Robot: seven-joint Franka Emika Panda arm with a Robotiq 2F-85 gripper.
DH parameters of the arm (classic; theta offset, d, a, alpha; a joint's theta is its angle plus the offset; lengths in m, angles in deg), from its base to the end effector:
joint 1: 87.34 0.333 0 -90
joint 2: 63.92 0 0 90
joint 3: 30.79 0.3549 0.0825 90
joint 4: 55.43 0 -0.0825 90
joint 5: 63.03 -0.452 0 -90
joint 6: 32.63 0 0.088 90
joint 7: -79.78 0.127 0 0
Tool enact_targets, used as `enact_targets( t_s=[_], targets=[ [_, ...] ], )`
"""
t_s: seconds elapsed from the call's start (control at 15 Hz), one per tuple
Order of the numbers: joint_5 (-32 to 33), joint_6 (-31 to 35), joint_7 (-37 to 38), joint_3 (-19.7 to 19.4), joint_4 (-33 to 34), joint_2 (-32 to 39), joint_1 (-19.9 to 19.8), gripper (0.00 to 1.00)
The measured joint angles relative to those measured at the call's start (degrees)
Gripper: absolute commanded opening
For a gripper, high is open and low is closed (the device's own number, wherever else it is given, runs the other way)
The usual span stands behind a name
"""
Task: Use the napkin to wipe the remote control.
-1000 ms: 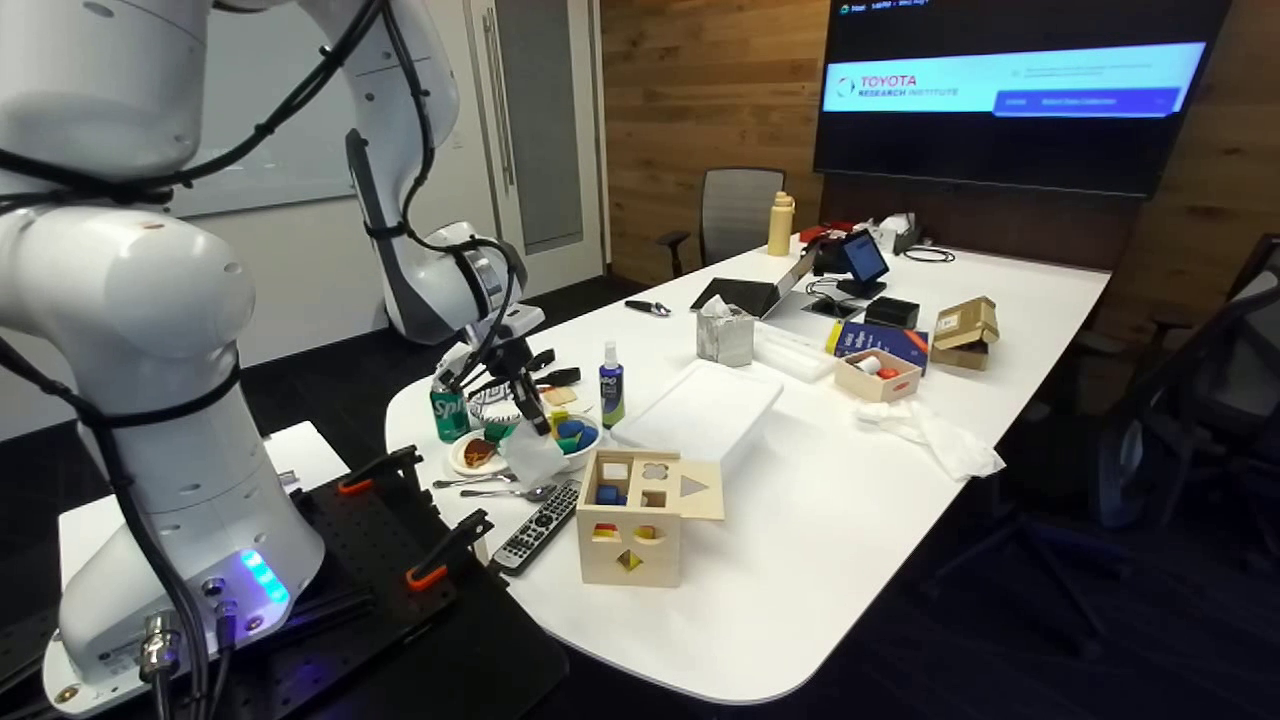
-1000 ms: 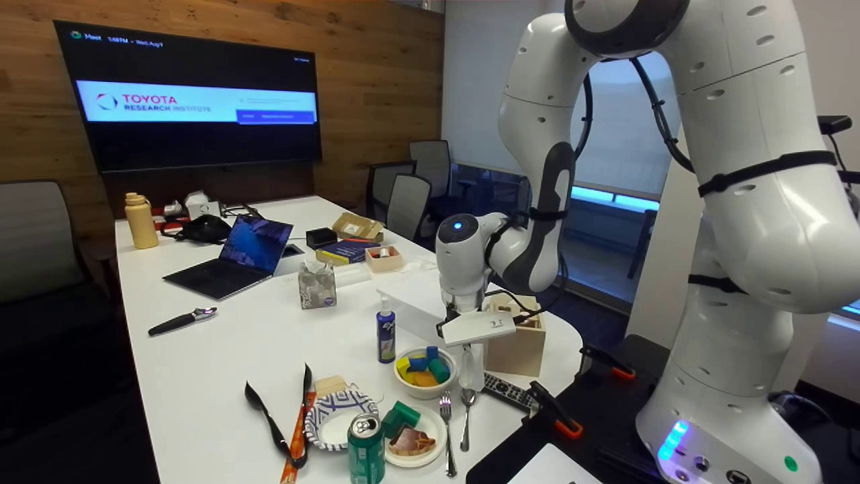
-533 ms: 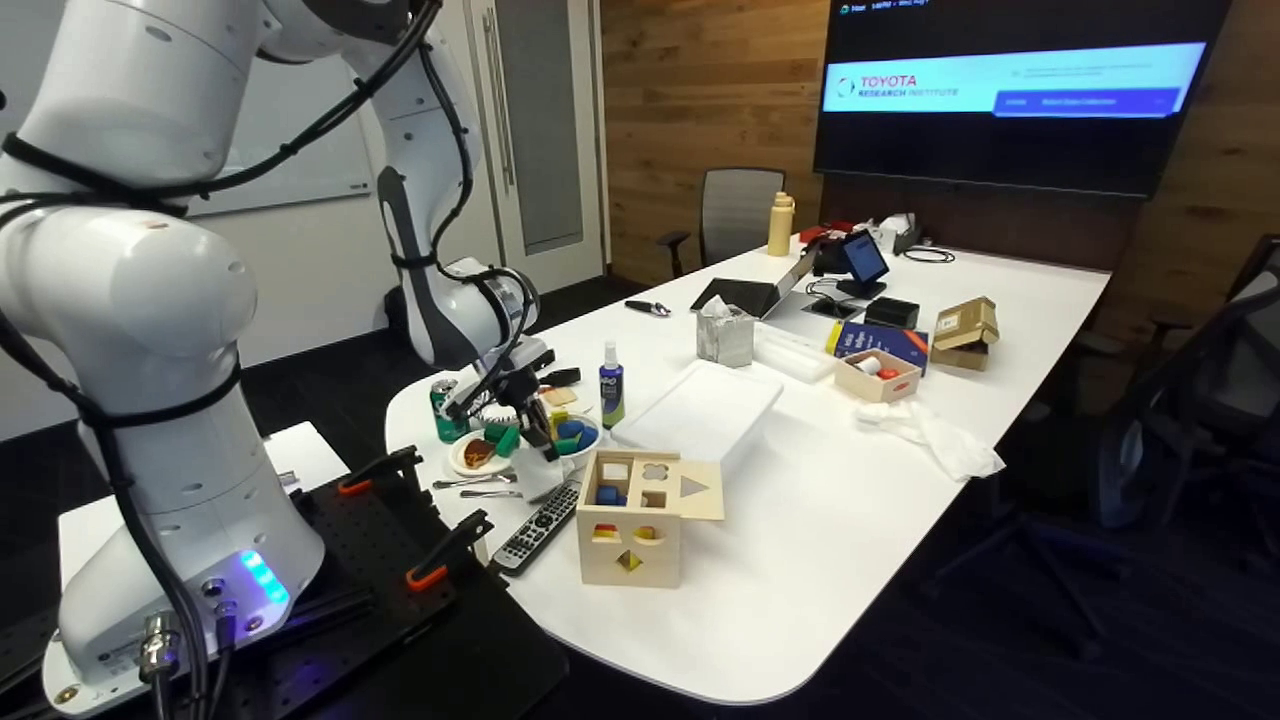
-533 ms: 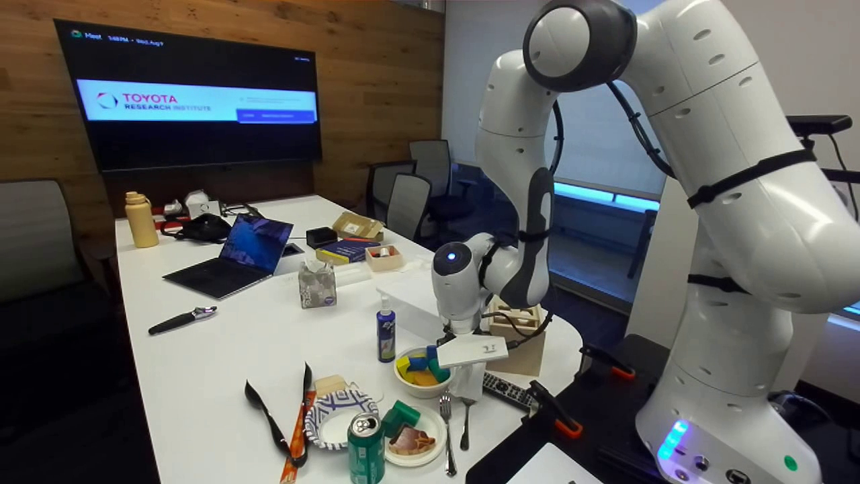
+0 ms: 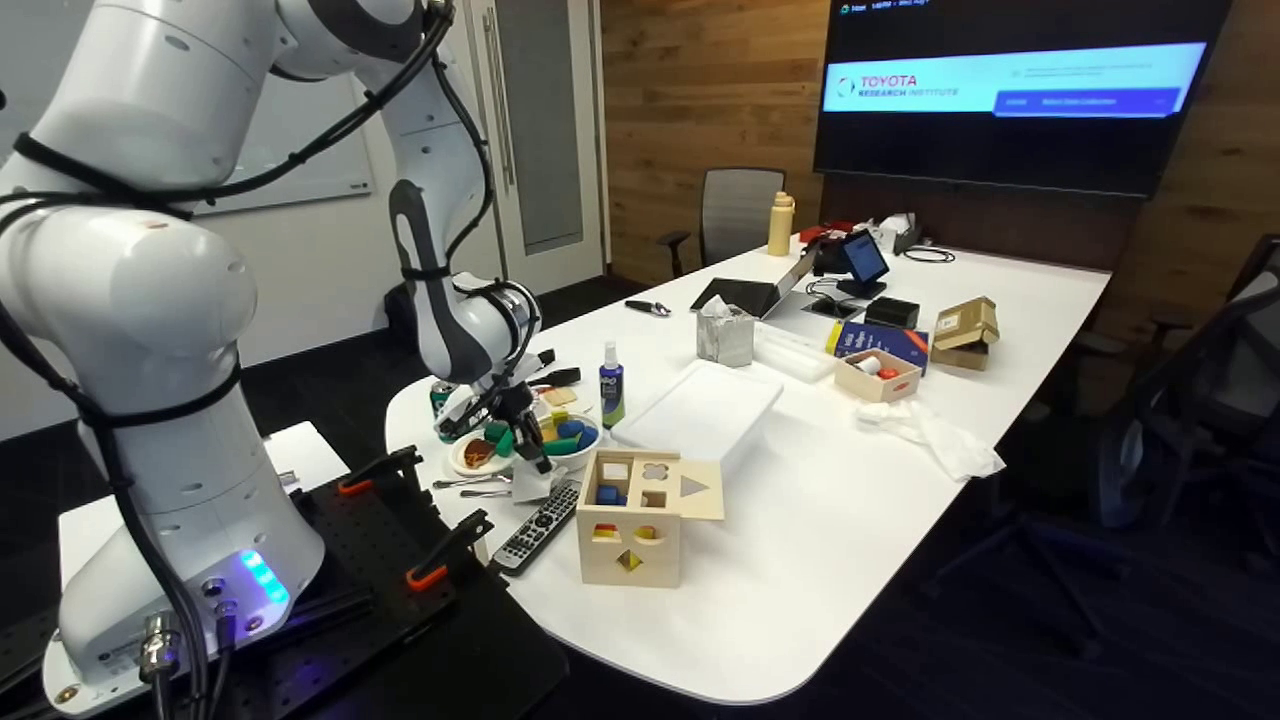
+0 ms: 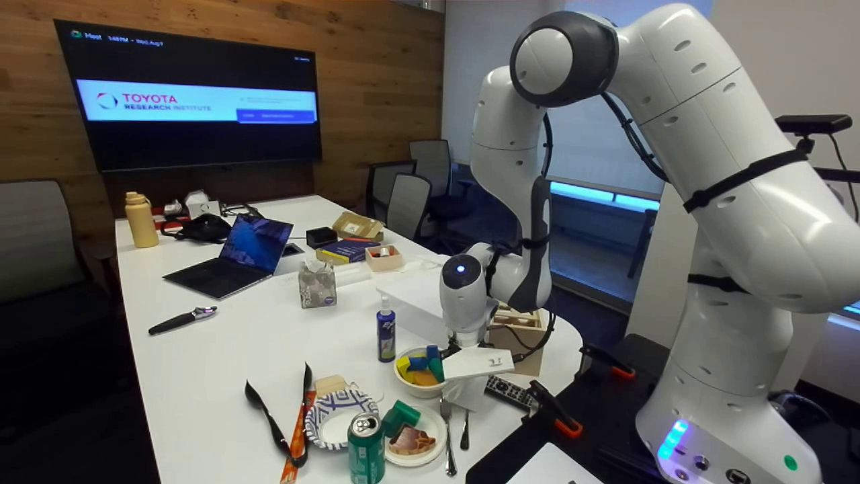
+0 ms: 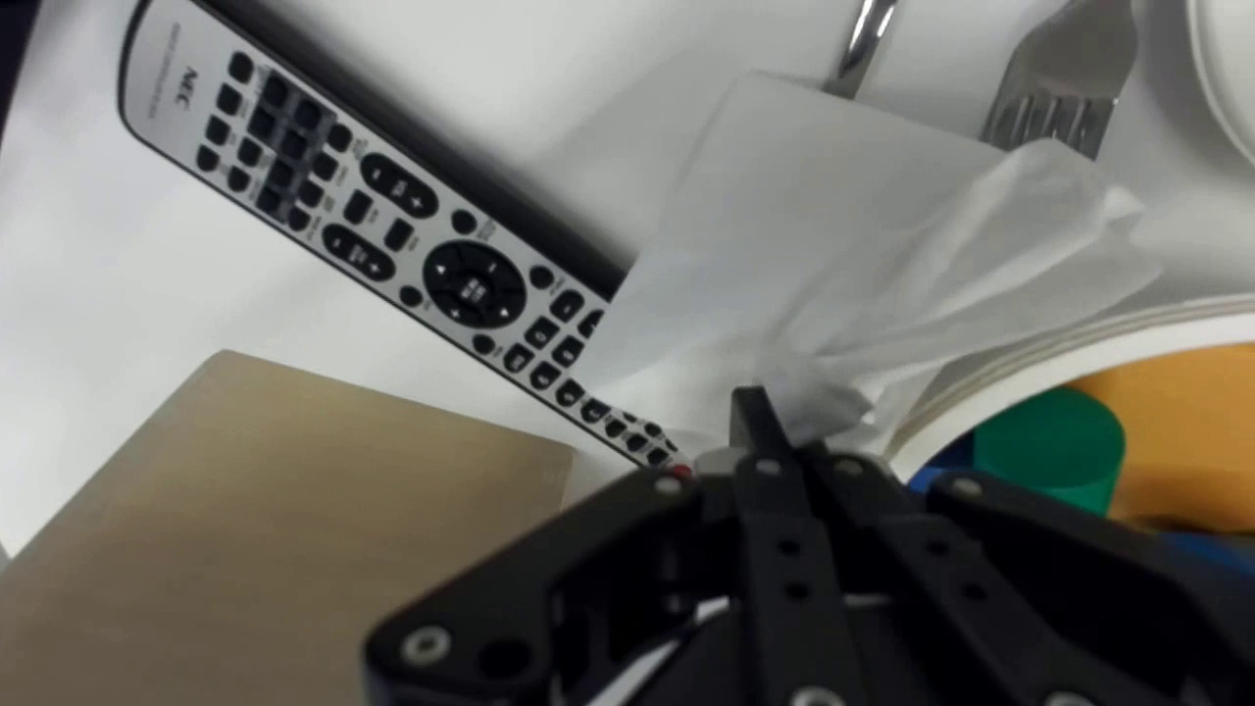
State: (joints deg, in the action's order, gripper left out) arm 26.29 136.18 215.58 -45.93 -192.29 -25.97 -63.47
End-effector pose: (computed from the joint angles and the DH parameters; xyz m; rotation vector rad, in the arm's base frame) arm 0.4158 0.0923 -0.0198 2.7265 -0.8537 0.3844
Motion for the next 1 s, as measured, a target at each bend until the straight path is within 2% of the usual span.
enact_targets(
  t_s=[0.2, 0.53, 1.0],
  targets=[
    [2.6, 1.1, 2.9, 0.0, 0.1, 0.4, -0.1, 0.0],
    [8.6, -0.9, 14.5, 0.1, 1.1, 0.2, 0.2, 0.0],
    [2.8, -9.0, 13.4, 1.3, 2.0, -4.1, 0.0, 0.0]
  ],
)
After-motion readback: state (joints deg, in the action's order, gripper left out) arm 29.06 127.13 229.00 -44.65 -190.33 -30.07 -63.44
